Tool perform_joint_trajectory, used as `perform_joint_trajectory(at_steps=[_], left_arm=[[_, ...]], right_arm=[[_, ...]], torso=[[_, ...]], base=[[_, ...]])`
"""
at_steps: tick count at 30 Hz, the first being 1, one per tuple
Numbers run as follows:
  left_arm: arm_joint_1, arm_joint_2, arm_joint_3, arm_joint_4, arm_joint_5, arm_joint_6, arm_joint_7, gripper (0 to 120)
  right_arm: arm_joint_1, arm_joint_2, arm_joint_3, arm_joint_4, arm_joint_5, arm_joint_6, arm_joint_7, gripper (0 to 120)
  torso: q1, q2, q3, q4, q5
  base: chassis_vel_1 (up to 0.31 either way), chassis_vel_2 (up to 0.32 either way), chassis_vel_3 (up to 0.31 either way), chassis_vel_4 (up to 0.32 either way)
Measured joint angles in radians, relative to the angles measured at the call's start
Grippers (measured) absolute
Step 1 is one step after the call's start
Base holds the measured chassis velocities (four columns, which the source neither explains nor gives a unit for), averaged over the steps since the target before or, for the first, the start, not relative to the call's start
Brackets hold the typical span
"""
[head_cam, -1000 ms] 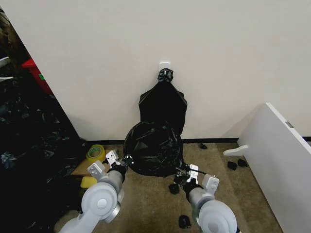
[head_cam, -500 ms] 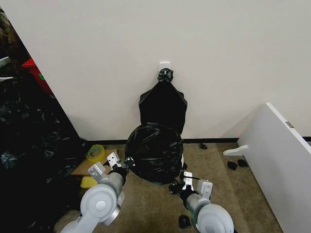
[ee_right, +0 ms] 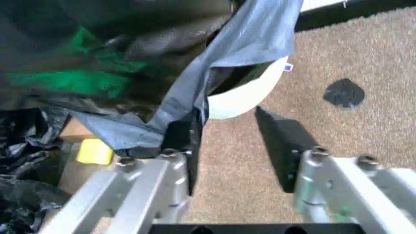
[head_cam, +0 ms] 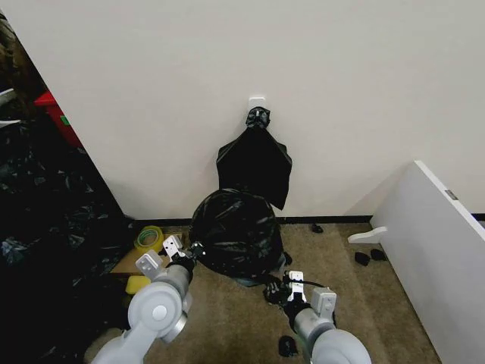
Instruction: Place the garbage bag over the trash bin.
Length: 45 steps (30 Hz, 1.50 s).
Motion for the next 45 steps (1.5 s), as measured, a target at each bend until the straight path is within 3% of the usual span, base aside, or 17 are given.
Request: perform_joint_trajectory(at_steps=[7,9,12,14,16,18,22,24,30,32,35,39,45], left_arm=[[-0.026,-0.003,-0.002,0.022,-0.001,-0.006,-0.003,0],[-0.041,-0.002,-0.002,0.031,-0.001,-0.007,-0.007,0],[-0.046,0.000,-0.002,0.034,-0.001,-0.008,-0.008,0],[-0.055,0.004,-0.004,0.046,-0.001,-0.011,-0.009,0],[-0.056,0.004,-0.004,0.048,-0.001,-0.011,-0.009,0],[-0.053,0.004,0.000,0.050,0.021,-0.014,-0.003,0],[-0.032,0.004,0.022,0.049,0.095,-0.025,0.027,0],[-0.024,0.004,0.030,0.047,0.128,-0.028,0.040,0],[0.002,-0.008,0.066,0.045,0.301,-0.037,0.097,0],[0.002,-0.012,0.072,0.048,0.326,-0.038,0.101,0],[0.003,-0.022,0.092,0.052,0.412,-0.040,0.119,0],[0.002,-0.027,0.125,0.057,0.462,-0.040,0.130,0],[0.000,-0.032,0.208,0.067,0.574,-0.044,0.161,0]], right_arm=[[-0.035,-0.017,0.021,0.025,0.000,0.031,-0.047,56],[-0.042,-0.021,0.035,0.019,0.001,0.055,-0.066,68],[-0.046,-0.022,0.044,0.025,0.006,0.062,-0.070,73],[-0.057,-0.027,0.062,0.053,0.008,0.080,-0.085,86],[-0.059,-0.028,0.065,0.058,0.007,0.083,-0.086,88],[-0.073,-0.036,0.081,0.091,0.004,0.094,-0.086,98],[-0.094,-0.042,0.095,0.161,-0.002,0.091,-0.082,100],[-0.099,-0.044,0.095,0.184,-0.011,0.087,-0.077,98],[-0.070,-0.070,0.067,0.260,-0.020,0.014,-0.048,72],[-0.054,-0.074,0.056,0.260,-0.016,-0.012,-0.034,69],[0.016,-0.077,0.008,0.230,0.023,-0.095,0.022,54],[0.073,-0.067,-0.019,0.201,0.056,-0.129,0.054,44],[0.255,-0.023,-0.104,0.133,0.169,-0.201,0.150,19]], torso=[[0.000,0.000,0.000,-0.0001,-0.0001],[0.000,0.000,0.000,-0.0001,-0.0001],[0.000,0.000,0.000,-0.0001,0.0000],[0.000,0.000,0.000,0.0000,-0.0001],[0.000,0.000,0.000,-0.0001,0.0000],[0.000,0.000,0.000,-0.0002,0.0001],[0.000,0.000,0.000,-0.0001,-0.0002],[0.000,0.000,0.000,-0.0001,-0.0003],[0.000,0.000,0.000,0.0000,0.0000],[0.000,0.000,0.000,-0.0001,0.0000],[0.000,0.000,0.000,0.0000,0.0001],[0.000,0.000,0.000,0.0001,0.0000],[0.000,0.000,0.000,0.0001,-0.0001]], base=[[0.000,0.000,0.000,0.000],[0.000,0.000,0.000,0.000],[0.000,0.000,0.000,0.000],[0.000,0.000,0.000,0.000],[0.000,0.000,0.000,0.000],[0.000,0.000,0.000,0.000],[0.000,0.000,0.000,0.000],[0.000,0.000,0.000,0.000],[0.000,0.000,0.000,0.000],[0.000,0.000,0.000,0.000],[0.000,0.000,0.000,0.000],[0.000,0.000,0.000,0.000],[0.000,0.000,0.000,0.000]])
